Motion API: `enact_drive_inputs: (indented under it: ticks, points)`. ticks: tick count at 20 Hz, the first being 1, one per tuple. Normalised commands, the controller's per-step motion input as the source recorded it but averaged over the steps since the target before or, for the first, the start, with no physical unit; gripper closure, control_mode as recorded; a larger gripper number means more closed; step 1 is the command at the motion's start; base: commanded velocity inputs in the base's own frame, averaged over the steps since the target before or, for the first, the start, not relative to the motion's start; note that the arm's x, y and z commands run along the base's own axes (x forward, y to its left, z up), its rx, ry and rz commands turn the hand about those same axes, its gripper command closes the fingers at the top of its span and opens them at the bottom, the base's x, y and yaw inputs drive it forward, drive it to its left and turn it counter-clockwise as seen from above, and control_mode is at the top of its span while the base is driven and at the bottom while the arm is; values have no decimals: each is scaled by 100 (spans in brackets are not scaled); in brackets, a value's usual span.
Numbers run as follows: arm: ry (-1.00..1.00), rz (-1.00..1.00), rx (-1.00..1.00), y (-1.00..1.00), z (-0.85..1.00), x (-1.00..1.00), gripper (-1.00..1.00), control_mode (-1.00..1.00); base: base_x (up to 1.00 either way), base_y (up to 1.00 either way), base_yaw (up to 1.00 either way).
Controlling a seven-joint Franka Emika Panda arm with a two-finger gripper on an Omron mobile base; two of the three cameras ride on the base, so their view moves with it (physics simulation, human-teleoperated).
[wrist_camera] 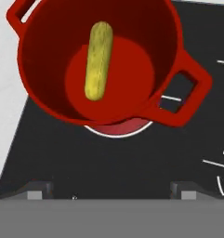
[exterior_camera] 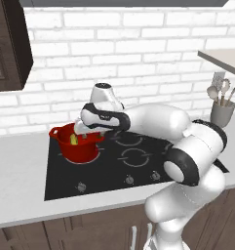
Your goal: Put the carrot and cucumber in the pot. Retrieve the spatula and lightly stir the vegetables in the pot.
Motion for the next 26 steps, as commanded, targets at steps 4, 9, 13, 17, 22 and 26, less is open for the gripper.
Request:
enact_drive_inputs:
  ticks: [4,9,13,17,22,26]
  points:
    - [0,-1,0,-100,17,-100,-100,-100,0,0,0]
    - [0,0,0,-100,13,-100,-100,-100,0,0,0]
    - [0,0,0,-100,30,-84,-100,-100,0,0,0]
    - [1,0,0,-100,36,-50,-100,-100,0,0,0]
    - [5,0,0,-100,18,-32,-100,-100,0,0,0]
    - [8,0,-7,-100,24,-22,-100,-100,0,0,0]
